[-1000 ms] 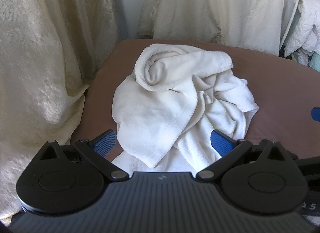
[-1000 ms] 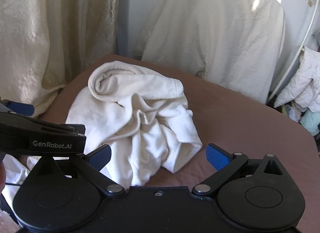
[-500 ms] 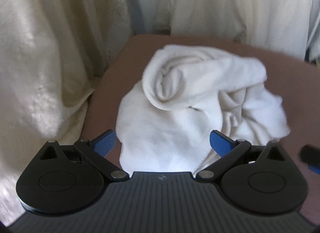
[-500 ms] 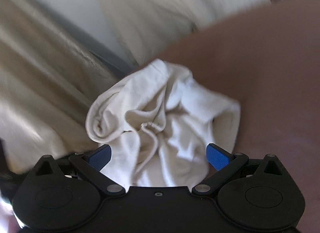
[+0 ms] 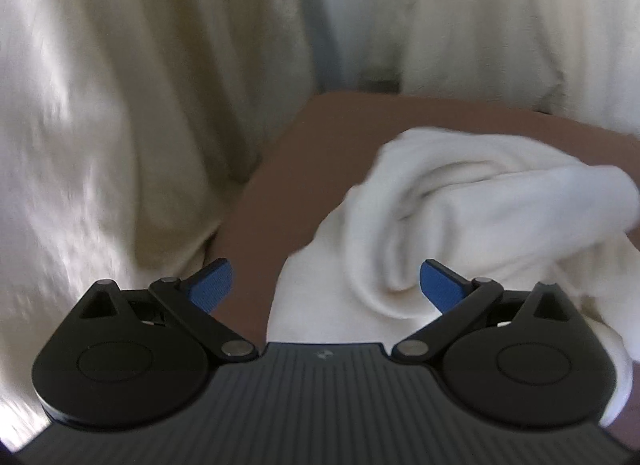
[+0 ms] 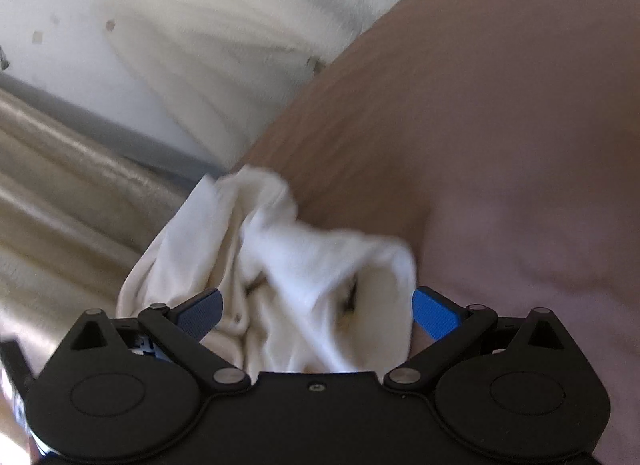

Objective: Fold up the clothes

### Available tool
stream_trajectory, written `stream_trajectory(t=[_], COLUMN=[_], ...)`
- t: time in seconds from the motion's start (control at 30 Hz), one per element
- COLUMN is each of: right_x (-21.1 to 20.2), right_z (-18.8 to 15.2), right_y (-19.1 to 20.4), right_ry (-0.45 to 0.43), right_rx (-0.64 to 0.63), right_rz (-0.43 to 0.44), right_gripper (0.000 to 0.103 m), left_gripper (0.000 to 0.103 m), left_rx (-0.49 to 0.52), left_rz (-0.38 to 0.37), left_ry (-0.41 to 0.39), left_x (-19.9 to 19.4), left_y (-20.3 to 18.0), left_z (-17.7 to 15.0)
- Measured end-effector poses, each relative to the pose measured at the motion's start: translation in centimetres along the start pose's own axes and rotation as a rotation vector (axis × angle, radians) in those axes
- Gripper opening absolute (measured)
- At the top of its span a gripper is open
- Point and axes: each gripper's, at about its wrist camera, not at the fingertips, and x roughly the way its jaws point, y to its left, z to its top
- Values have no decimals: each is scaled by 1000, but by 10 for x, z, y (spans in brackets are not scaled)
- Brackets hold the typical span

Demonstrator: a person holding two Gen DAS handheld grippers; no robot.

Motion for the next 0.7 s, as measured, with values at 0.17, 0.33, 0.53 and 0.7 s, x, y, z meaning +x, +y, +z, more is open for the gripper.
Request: stream_trajectory(t=[0.17, 0.33, 0.53, 0.7], right_x=[33, 80, 118, 123], right_z=[26, 27, 28, 29], right_y=[-15, -27, -22, -6], right_ry=[-51, -22, 72, 150], right_rx=[50, 120, 84, 33], right_rz=[14, 121, 120, 173], right_gripper=[102, 101, 78, 67], left_gripper=[102, 103, 103, 82], left_rx=[-241, -235, -363, -332], left_rz=[-28, -78, -225, -339], left_ry=[140, 225, 305, 335], left_x=[34, 81, 116, 109], left_y=[28, 10, 16, 8], left_z=[-6, -26, -37, -29])
